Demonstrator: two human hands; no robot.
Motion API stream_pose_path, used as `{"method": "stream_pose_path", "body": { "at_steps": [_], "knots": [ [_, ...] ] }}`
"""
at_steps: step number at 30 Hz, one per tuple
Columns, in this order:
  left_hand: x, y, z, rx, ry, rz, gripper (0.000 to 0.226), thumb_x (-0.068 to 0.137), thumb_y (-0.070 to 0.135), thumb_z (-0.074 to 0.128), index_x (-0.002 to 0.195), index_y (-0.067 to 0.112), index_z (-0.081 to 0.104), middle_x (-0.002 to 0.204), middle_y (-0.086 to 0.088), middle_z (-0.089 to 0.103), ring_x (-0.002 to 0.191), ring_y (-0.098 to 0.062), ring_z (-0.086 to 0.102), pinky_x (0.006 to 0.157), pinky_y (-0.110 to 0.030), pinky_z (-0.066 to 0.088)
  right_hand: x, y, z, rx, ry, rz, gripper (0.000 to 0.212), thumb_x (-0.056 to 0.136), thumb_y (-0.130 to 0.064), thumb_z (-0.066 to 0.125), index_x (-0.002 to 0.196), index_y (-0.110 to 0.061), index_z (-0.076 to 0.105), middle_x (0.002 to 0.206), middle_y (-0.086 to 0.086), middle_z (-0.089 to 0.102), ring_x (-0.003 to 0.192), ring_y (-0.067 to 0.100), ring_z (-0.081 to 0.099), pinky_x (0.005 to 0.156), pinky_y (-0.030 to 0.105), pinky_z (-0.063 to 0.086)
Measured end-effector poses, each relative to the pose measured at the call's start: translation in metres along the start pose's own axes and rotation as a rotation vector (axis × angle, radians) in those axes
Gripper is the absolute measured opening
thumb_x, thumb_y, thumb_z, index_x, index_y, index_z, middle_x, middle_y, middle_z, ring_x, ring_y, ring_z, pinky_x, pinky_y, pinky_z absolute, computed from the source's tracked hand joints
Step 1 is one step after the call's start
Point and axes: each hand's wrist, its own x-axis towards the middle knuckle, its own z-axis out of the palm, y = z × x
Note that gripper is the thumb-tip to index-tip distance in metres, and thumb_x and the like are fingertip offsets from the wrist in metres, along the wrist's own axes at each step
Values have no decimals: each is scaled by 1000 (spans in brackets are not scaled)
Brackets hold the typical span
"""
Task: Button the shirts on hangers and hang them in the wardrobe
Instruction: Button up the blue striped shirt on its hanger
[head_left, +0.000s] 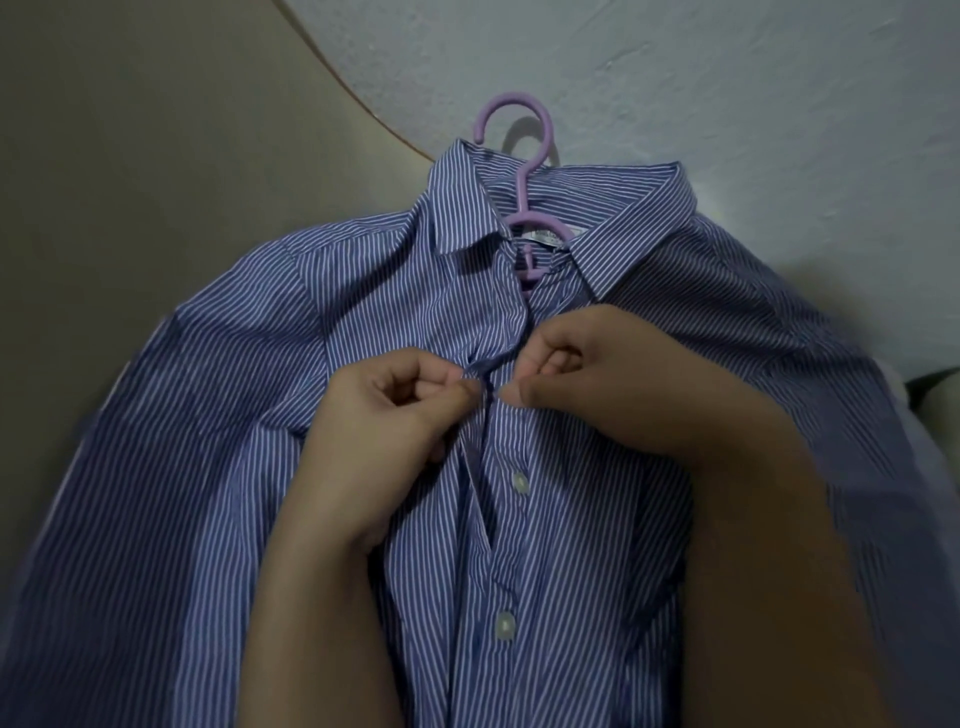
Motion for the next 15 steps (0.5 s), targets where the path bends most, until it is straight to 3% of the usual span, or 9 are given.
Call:
{"method": "stream_pose_path", "body": {
  "at_steps": [6,10,15],
  "knots": [
    [-1,0,0,-61,-30,12,10,79,14,80,74,9,72,54,2,49,41,-5,39,38,-15,30,-6,-4,-4,37,6,3,22,88,-33,73,78,-13,71,63,1,61,49,5,48,50,25,40],
    [-4,2,1,-79,-13,22,10,82,12,77,75,7,74,49,0,49,39,-6,40,38,-17,30,-9,-8,-2,100,-24,-44,35,87,-36,73,68,-7,70,53,4,61,45,9,50,47,22,40],
    [-4,1,1,-27,-68,36,11,84,14,77,77,5,76,54,-5,57,43,-13,47,42,-22,39,-8,-7,-1,223,-38,-9,21,89,-17,72,79,1,68,59,12,63,39,9,48,41,22,38]
  ]
}}
